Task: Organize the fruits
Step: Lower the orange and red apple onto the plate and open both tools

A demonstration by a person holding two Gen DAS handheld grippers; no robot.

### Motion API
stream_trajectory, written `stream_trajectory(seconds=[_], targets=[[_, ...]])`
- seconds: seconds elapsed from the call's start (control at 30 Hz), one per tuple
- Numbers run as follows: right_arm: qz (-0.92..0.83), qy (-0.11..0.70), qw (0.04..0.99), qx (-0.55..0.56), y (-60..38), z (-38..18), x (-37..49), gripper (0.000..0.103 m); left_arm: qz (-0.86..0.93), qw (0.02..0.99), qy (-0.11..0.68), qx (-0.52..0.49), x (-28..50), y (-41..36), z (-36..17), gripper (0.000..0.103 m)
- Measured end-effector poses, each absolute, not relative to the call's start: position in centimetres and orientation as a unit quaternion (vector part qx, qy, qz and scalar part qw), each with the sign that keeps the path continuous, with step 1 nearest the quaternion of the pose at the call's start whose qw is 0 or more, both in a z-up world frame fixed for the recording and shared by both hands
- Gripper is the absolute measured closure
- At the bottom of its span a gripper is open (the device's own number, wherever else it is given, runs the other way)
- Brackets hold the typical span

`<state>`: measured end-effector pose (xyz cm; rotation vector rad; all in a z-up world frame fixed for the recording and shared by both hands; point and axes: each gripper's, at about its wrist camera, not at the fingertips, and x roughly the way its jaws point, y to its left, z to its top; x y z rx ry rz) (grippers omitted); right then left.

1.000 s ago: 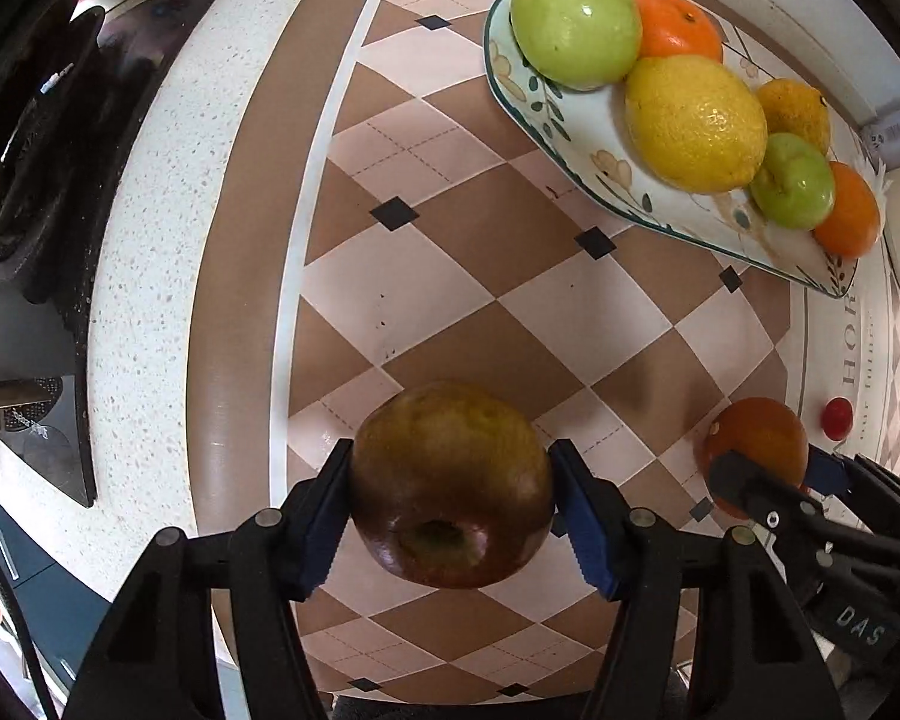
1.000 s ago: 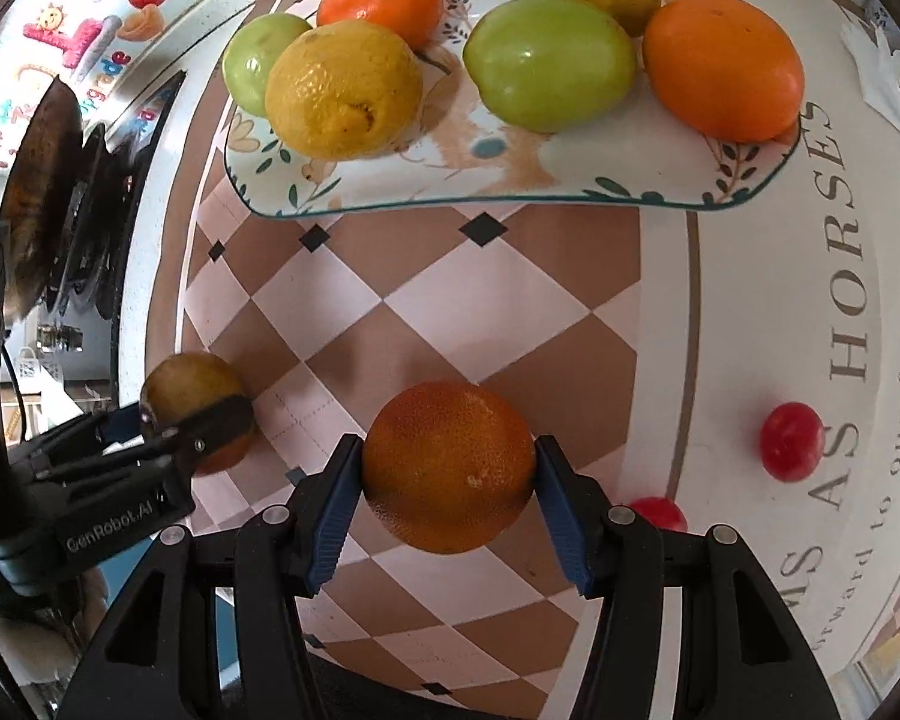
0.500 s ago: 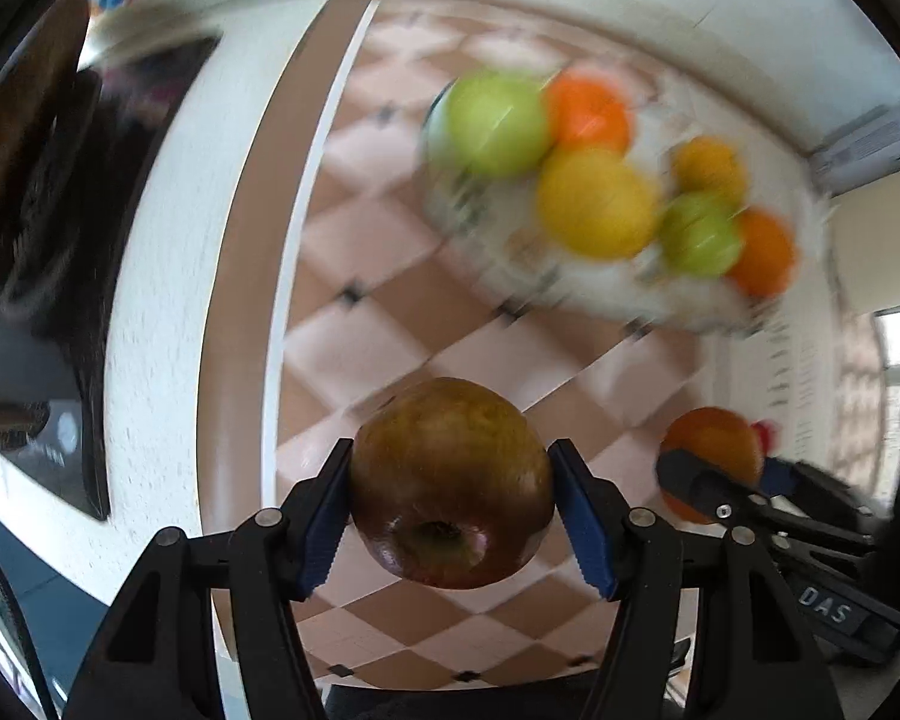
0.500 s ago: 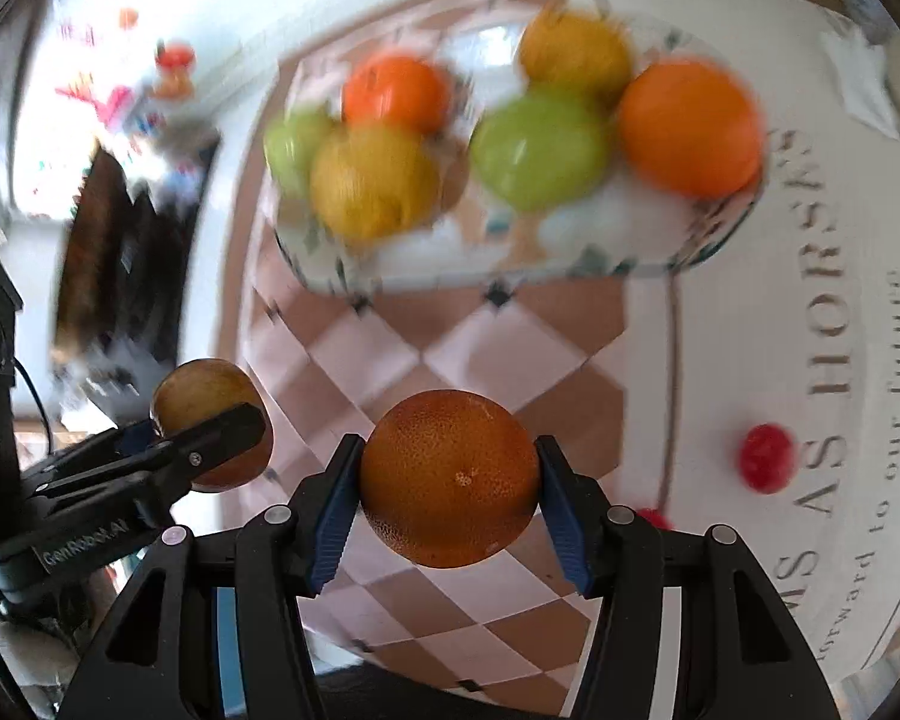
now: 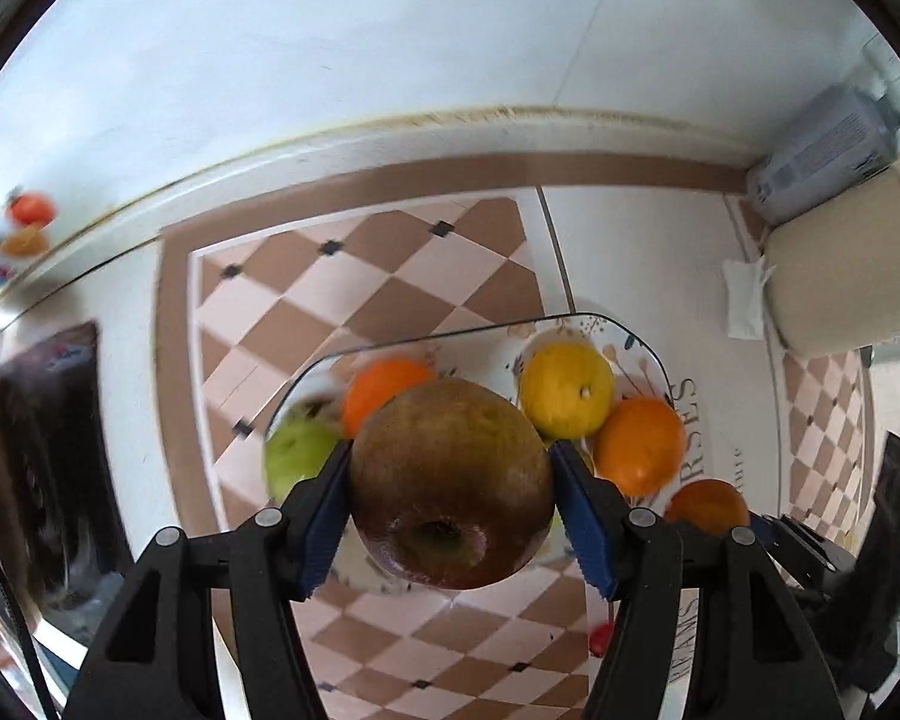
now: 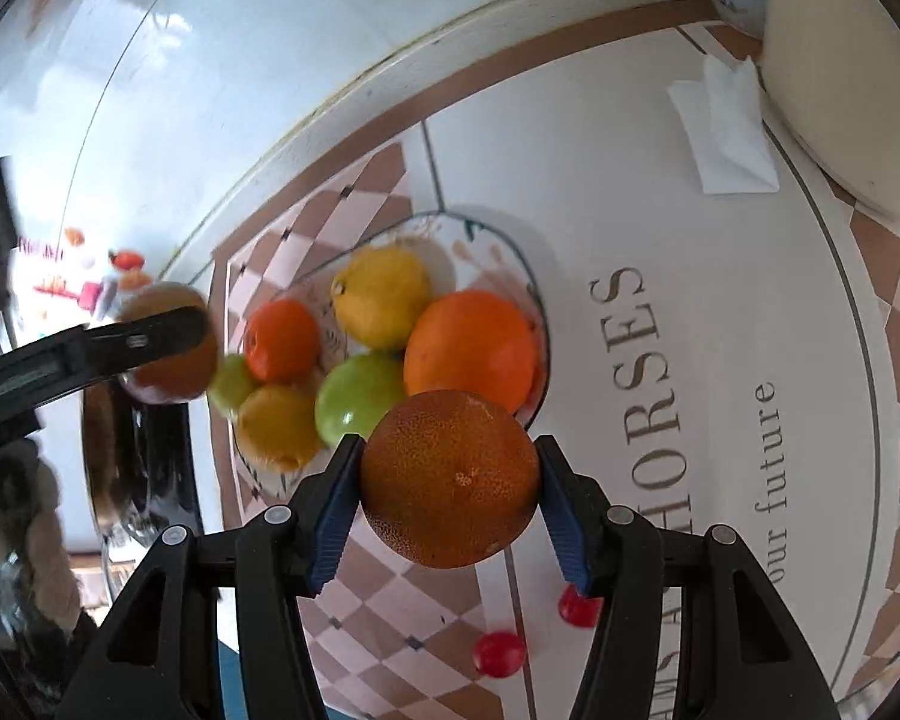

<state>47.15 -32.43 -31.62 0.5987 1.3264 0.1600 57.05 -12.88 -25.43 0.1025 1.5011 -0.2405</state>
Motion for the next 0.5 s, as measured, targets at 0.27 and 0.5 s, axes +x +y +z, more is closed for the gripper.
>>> stream_trajectory(seconds=[0.27, 0.5], targets=[[0.058, 0.582, 0.758, 0.29, -35.0, -30.5, 50.9, 0.044, -0.113, 0.668, 0.73, 0.091, 59.6, -15.7, -30.5, 0.041], [0.06, 0.595, 0.761, 0.25, -34.2, -31.4, 56.0, 0.044, -0.123, 0.667, 0.729, 0.092, 59.7, -16.8, -30.5, 0.039]])
